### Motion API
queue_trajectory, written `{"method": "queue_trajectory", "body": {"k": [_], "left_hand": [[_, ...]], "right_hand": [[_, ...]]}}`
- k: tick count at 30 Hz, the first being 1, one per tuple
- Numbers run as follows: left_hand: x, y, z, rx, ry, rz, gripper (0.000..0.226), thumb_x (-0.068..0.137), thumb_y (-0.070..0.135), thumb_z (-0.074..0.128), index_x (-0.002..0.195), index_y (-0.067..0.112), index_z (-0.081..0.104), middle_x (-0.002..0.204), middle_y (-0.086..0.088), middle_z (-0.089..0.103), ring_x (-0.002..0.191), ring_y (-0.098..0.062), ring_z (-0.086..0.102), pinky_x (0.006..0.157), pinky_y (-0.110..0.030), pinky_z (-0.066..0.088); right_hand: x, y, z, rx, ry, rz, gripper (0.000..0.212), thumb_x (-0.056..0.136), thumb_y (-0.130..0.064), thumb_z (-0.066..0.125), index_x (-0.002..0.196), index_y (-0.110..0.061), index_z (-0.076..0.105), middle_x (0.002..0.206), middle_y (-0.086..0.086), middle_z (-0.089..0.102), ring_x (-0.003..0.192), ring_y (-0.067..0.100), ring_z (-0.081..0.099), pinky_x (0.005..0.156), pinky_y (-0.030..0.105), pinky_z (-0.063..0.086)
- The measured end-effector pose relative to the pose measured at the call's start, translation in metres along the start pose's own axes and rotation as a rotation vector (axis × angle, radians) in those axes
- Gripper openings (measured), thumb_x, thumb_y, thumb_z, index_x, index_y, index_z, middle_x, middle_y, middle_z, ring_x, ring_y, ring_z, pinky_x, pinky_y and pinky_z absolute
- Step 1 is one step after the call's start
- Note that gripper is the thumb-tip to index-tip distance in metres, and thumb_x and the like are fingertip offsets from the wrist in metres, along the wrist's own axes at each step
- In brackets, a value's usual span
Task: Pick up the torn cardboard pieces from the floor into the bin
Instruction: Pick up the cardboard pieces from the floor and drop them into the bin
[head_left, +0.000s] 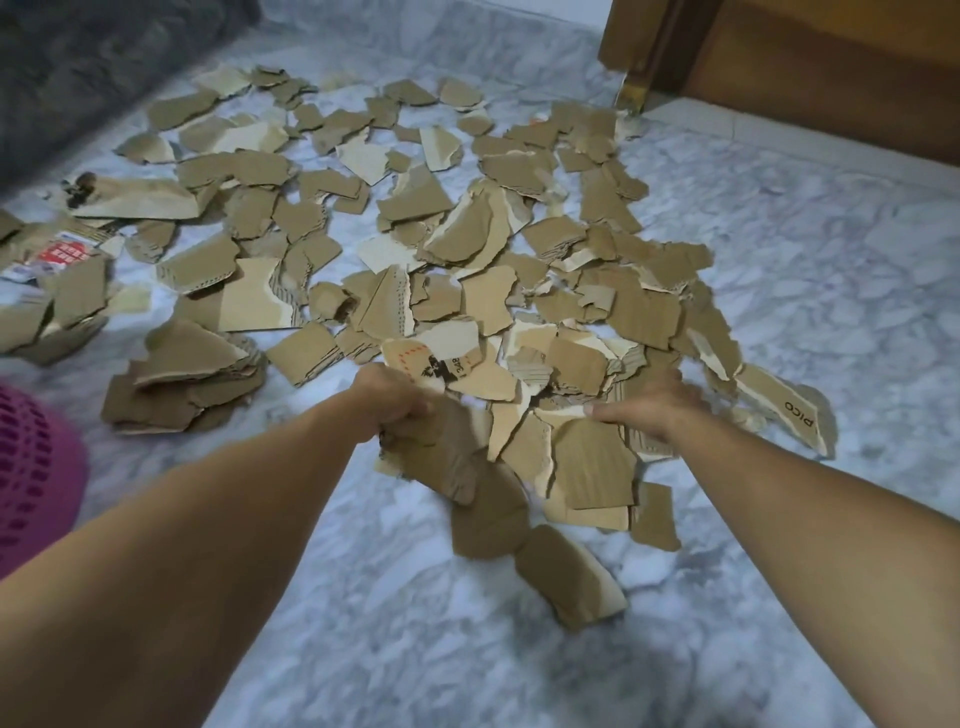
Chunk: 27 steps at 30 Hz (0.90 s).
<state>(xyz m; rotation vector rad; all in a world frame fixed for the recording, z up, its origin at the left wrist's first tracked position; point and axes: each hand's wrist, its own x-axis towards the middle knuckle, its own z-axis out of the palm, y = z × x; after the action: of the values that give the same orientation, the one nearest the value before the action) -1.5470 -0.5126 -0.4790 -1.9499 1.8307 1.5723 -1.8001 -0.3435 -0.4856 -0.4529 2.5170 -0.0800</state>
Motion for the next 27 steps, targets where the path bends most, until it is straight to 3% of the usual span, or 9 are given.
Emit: {"method": "queue_trajectory", "body": {"k": [5, 8, 10, 15, 18, 22, 27], "left_hand": [[-0.004, 0.001, 0.002, -0.049, -0.007, 0.002, 0.032, 0.072, 0.005, 0.078, 0.096, 0.006, 0.057, 0.087, -0.010, 0.058, 0.073, -0.019, 0.055, 0.054, -0.028, 0.049], [-0.006, 0.000, 0.004, -0.150, -0.034, -0.026, 0.041, 0.072, 0.008, 0.080, 0.104, 0.007, 0.054, 0.096, -0.011, 0.059, 0.088, -0.026, 0.058, 0.063, -0.031, 0.053], [-0.005, -0.002, 0.005, -0.195, -0.035, -0.031, 0.049, 0.071, 0.011, 0.082, 0.111, 0.004, 0.055, 0.103, -0.013, 0.061, 0.095, -0.028, 0.060, 0.072, -0.036, 0.055], [-0.002, -0.004, 0.007, -0.216, -0.032, -0.033, 0.059, 0.071, 0.011, 0.082, 0.122, 0.003, 0.054, 0.113, -0.014, 0.063, 0.103, -0.030, 0.061, 0.083, -0.039, 0.056], [-0.003, -0.004, 0.007, -0.250, -0.042, -0.038, 0.061, 0.070, 0.014, 0.084, 0.122, 0.004, 0.054, 0.112, -0.014, 0.064, 0.102, -0.030, 0.062, 0.085, -0.041, 0.056], [-0.005, -0.006, 0.009, -0.378, -0.055, -0.034, 0.060, 0.068, 0.027, 0.087, 0.117, 0.008, 0.057, 0.105, -0.010, 0.067, 0.093, -0.026, 0.066, 0.079, -0.038, 0.058], [-0.004, 0.002, -0.001, -0.411, -0.001, -0.054, 0.054, 0.071, 0.015, 0.085, 0.119, 0.005, 0.061, 0.101, -0.012, 0.067, 0.090, -0.028, 0.066, 0.075, -0.037, 0.057]], "right_hand": [[-0.006, -0.013, -0.001, -0.055, -0.018, -0.074, 0.111, 0.052, -0.065, 0.086, 0.137, -0.004, 0.050, 0.154, 0.014, 0.036, 0.141, 0.038, 0.031, 0.106, 0.041, 0.040], [-0.006, -0.018, 0.001, 0.132, -0.070, -0.051, 0.115, 0.043, -0.051, 0.095, 0.136, 0.000, 0.048, 0.143, 0.012, 0.051, 0.128, 0.032, 0.052, 0.102, 0.037, 0.048], [-0.008, -0.023, 0.002, 0.238, -0.129, -0.071, 0.106, 0.044, -0.041, 0.098, 0.131, -0.002, 0.052, 0.133, 0.012, 0.059, 0.117, 0.030, 0.060, 0.098, 0.037, 0.051], [-0.018, -0.034, 0.007, 0.357, -0.275, -0.107, 0.099, 0.047, -0.024, 0.099, 0.130, -0.001, 0.050, 0.126, 0.012, 0.060, 0.115, 0.032, 0.060, 0.093, 0.040, 0.053], [-0.025, -0.041, 0.009, 0.388, -0.350, -0.132, 0.095, 0.040, -0.020, 0.100, 0.123, -0.001, 0.055, 0.115, 0.013, 0.067, 0.106, 0.030, 0.064, 0.089, 0.041, 0.056], [-0.030, -0.044, 0.003, 0.397, -0.401, -0.144, 0.066, 0.054, -0.009, 0.095, 0.108, 0.001, 0.058, 0.096, 0.012, 0.068, 0.083, 0.024, 0.066, 0.061, 0.027, 0.052], [-0.028, -0.049, -0.012, 0.322, -0.468, -0.129, 0.046, 0.064, -0.002, 0.089, 0.102, 0.003, 0.065, 0.088, 0.015, 0.072, 0.074, 0.027, 0.071, 0.054, 0.028, 0.054]]}}
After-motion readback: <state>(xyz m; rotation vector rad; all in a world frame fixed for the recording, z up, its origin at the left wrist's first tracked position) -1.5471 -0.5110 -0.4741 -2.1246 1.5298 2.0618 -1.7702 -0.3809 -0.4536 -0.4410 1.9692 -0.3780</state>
